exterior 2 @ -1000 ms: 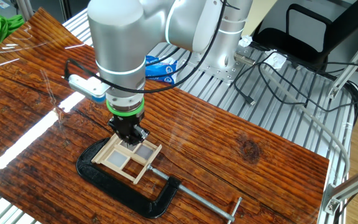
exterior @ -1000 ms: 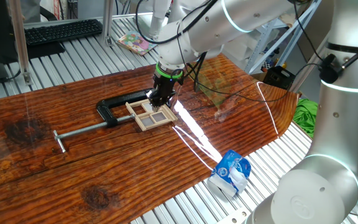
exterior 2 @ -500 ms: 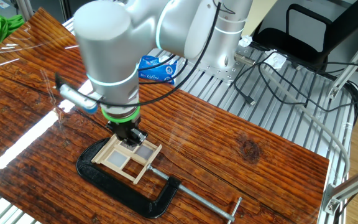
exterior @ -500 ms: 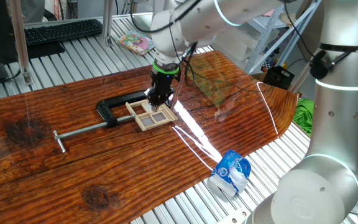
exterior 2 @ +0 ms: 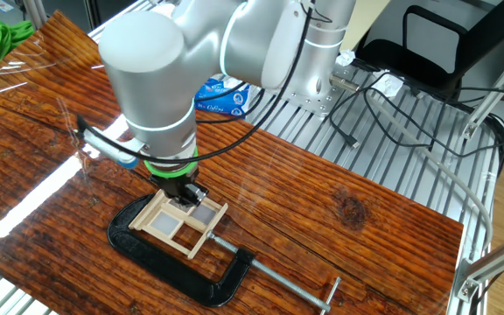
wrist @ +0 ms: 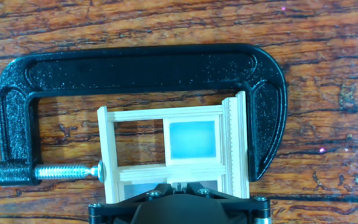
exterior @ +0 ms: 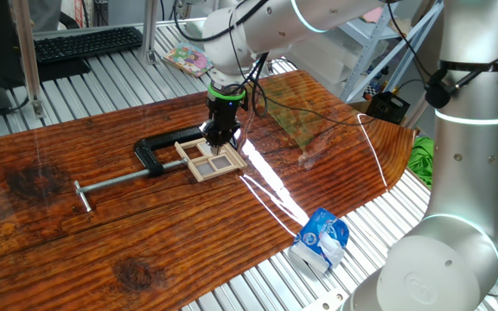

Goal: Open a sliding window

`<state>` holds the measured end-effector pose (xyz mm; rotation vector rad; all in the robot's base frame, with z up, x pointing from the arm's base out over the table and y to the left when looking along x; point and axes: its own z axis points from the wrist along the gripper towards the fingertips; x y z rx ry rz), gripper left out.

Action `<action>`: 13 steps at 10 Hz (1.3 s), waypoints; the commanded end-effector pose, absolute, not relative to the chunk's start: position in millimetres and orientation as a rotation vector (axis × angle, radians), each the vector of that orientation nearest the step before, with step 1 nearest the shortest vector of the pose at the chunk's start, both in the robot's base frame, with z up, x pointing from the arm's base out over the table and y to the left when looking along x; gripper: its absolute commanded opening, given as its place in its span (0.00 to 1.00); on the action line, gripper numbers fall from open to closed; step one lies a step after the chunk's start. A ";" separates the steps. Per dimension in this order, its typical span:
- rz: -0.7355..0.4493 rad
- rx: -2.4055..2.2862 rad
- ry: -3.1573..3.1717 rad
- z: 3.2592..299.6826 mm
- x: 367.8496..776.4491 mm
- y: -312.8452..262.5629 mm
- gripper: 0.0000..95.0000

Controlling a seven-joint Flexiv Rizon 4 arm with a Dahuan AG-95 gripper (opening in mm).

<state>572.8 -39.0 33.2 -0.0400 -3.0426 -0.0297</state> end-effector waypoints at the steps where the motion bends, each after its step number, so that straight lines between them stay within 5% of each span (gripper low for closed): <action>1: -0.007 -0.043 -3.039 33.6 572.6 -39.2 0.00; 13: 0.024 0.014 -3.044 23.9 563.4 -36.0 0.00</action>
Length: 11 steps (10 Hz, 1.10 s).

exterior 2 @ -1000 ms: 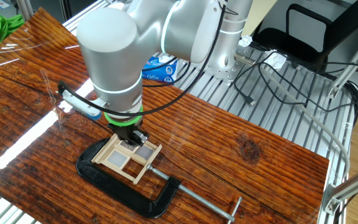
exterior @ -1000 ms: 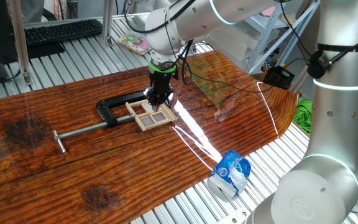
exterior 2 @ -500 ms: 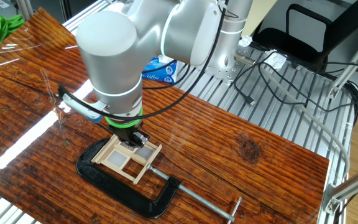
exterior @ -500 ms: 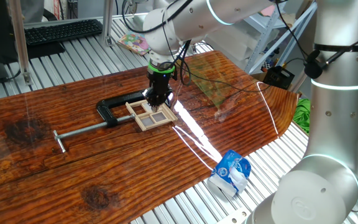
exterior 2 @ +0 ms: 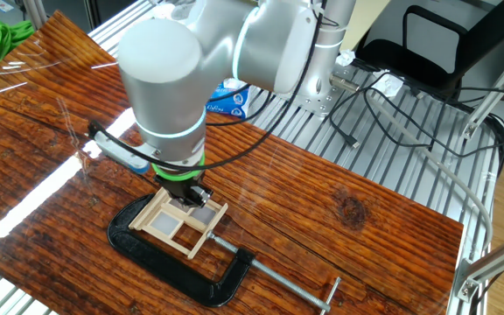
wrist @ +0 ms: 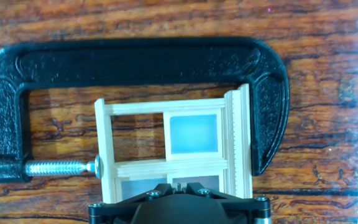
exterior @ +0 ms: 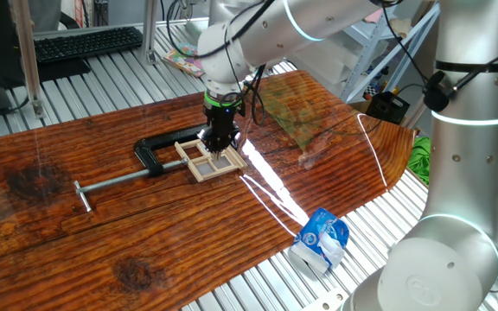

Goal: Open a sliding window

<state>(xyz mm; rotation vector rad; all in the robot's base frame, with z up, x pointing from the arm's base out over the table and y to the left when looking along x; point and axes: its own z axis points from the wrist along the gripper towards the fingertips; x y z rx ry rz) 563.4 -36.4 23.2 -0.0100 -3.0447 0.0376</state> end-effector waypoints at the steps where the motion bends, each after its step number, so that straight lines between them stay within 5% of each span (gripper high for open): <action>1: 0.022 0.025 -3.044 23.4 562.8 -35.8 0.00; 11: 0.004 -0.049 -3.050 21.7 563.3 -35.0 0.00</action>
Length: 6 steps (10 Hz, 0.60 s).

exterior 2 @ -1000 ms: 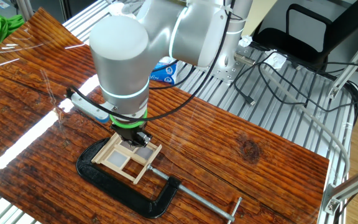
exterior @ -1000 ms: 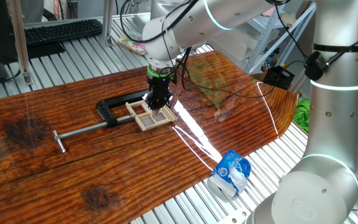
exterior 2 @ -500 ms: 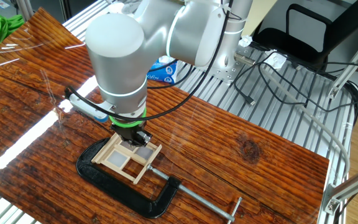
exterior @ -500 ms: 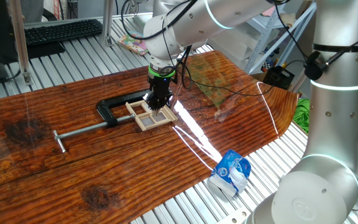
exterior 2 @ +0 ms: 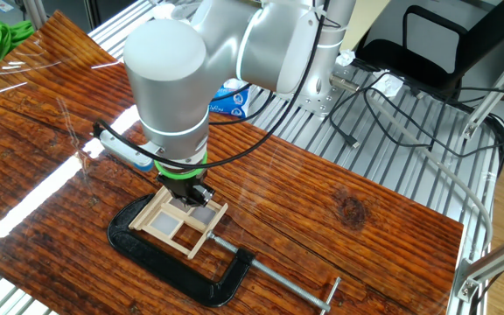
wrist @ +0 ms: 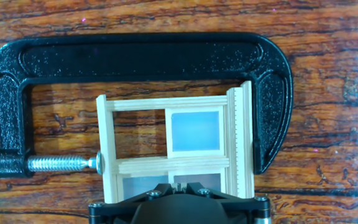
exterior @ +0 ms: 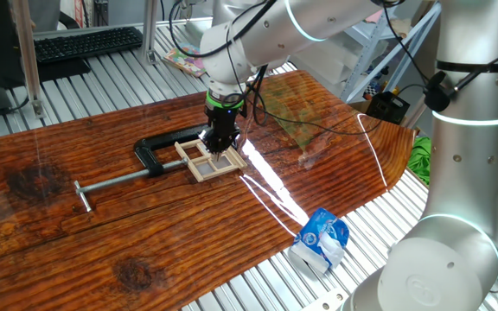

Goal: Open a sliding window

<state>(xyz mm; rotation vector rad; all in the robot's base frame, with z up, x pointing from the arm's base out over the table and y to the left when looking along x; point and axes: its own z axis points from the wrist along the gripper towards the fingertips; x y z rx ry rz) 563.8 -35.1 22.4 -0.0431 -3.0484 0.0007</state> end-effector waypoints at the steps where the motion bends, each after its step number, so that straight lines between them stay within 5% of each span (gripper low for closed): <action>1: 0.007 -0.044 -3.048 21.7 563.3 -35.0 0.00; 6: 0.009 0.010 -3.068 21.7 563.3 -35.0 0.00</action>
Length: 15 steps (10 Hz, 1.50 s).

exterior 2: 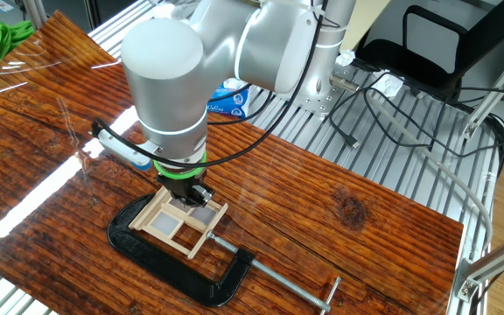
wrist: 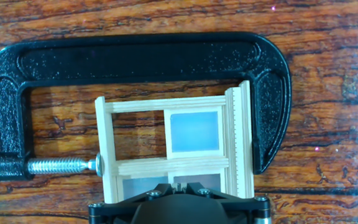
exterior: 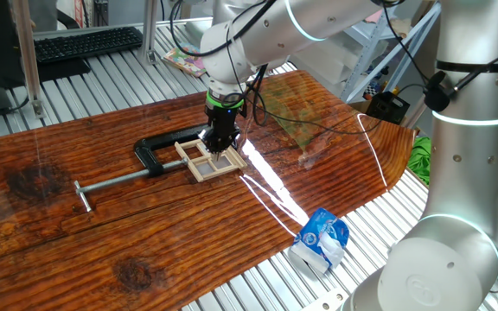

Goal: Open a sliding window

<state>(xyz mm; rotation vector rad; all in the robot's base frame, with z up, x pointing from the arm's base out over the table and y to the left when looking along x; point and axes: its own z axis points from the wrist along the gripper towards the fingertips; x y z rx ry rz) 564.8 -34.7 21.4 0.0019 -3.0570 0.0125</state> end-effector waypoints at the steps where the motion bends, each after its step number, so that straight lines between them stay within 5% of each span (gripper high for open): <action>1: 0.006 0.020 -3.084 21.7 563.3 -35.0 0.00; 15: -0.009 -0.037 -3.066 25.5 547.3 -42.2 0.00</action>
